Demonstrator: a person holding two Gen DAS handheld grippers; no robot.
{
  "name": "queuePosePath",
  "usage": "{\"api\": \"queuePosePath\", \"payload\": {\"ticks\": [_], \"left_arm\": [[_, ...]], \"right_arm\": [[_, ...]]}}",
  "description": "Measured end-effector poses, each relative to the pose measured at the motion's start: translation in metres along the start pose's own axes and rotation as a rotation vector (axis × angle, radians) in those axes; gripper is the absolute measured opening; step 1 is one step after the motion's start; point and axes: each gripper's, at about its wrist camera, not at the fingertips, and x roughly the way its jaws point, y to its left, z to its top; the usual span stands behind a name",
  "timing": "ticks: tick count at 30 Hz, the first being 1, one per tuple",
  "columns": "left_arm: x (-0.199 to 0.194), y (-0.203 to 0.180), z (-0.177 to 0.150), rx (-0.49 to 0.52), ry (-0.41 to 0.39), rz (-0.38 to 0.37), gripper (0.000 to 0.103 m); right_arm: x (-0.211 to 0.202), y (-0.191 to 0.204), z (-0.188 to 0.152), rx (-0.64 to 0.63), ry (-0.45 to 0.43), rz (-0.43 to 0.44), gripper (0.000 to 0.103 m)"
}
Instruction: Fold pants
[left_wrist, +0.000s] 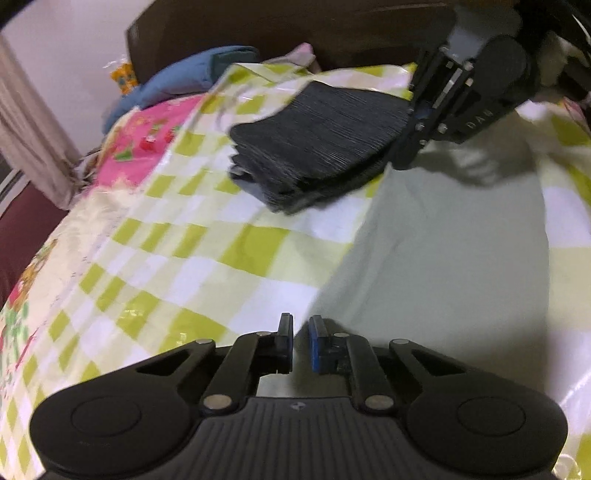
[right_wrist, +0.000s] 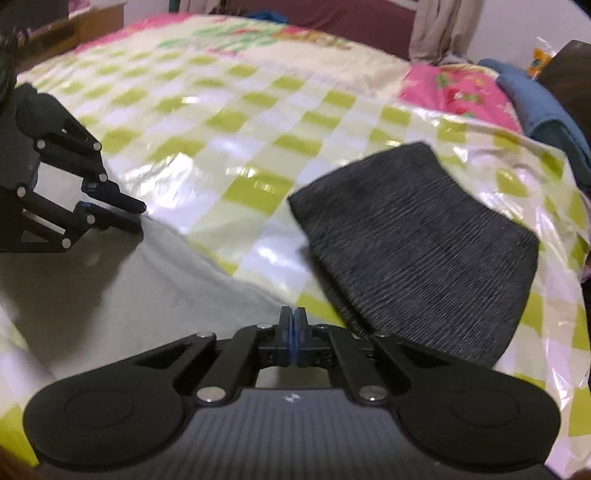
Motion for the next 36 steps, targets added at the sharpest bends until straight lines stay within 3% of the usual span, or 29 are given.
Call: {"api": "queuePosePath", "payload": {"ticks": [5,8,12,15,16,18,20,22,23,26,29,33,36], "left_arm": [[0.017,0.0,-0.005,-0.009,0.042,0.099,0.028],[0.008,0.003,-0.01,-0.051,0.027,0.118,0.029],[-0.026,0.01,-0.028,-0.123,-0.002,0.191,0.033],[-0.052,0.008,-0.056,-0.197,0.012,0.24,0.038],[-0.058,0.007,-0.066,-0.218,0.027,0.251,0.041],[-0.064,0.004,-0.088,-0.261,0.078,0.252,0.043],[-0.064,0.005,-0.109,-0.298,0.14,0.26,0.044],[-0.074,0.007,-0.123,-0.318,0.149,0.299,0.044],[-0.083,0.009,-0.126,-0.332,0.146,0.312,0.044],[-0.119,0.017,-0.143,-0.375,0.094,0.357,0.047],[-0.15,0.028,-0.171,-0.439,0.097,0.436,0.05],[-0.182,0.042,-0.226,-0.547,0.174,0.566,0.052],[-0.198,0.048,-0.269,-0.626,0.26,0.604,0.056]], "right_arm": [[0.031,-0.003,0.001,0.052,0.004,-0.036,0.0],[0.048,0.007,-0.005,0.04,0.032,-0.078,0.002],[0.027,0.006,-0.009,0.102,-0.007,-0.124,0.006],[-0.01,0.028,-0.01,0.077,-0.12,-0.175,0.01],[-0.018,0.037,-0.011,0.072,-0.145,-0.159,0.011],[-0.018,0.055,-0.013,0.082,-0.128,-0.084,0.023],[0.002,0.069,-0.015,0.093,-0.041,-0.034,0.025],[0.022,0.072,-0.013,0.153,0.058,-0.023,0.022],[0.021,0.073,-0.007,0.187,0.061,-0.041,0.023],[-0.003,0.093,0.019,0.143,-0.038,-0.051,0.024],[-0.009,0.137,0.049,0.061,-0.064,0.011,0.026],[0.006,0.208,0.084,-0.03,-0.083,0.139,0.026],[0.023,0.257,0.106,-0.044,-0.071,0.268,0.026]]}}
